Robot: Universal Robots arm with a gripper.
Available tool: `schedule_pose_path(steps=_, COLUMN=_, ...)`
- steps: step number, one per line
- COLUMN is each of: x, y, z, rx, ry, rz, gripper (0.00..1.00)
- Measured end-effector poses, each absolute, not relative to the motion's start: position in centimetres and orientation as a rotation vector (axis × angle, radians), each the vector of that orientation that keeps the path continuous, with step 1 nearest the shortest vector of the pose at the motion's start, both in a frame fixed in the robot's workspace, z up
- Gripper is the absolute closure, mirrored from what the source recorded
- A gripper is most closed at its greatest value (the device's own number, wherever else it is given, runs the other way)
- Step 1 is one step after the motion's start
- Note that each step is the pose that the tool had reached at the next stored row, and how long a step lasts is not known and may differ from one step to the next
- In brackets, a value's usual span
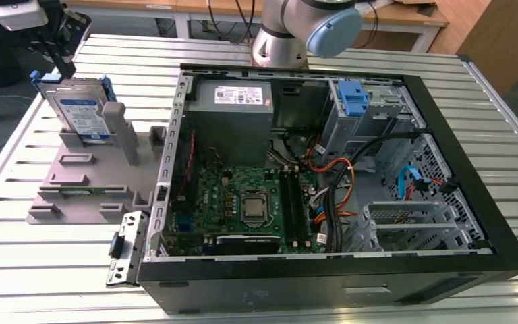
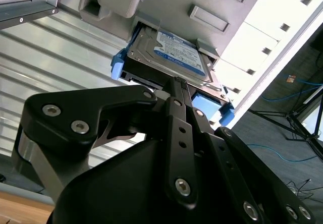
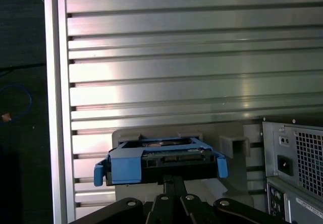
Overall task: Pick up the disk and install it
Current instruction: 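Pick up the disk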
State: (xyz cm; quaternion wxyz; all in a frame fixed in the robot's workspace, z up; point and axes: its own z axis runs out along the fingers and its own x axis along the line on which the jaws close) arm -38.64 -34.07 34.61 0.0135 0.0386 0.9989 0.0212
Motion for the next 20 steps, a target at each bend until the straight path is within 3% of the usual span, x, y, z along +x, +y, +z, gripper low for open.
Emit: schedule_pose_path(steps=20, x=-38.64, y=-34.07, z=34.60, rx=-0.076, ry=3.116, rz=0.069, gripper=0.89)
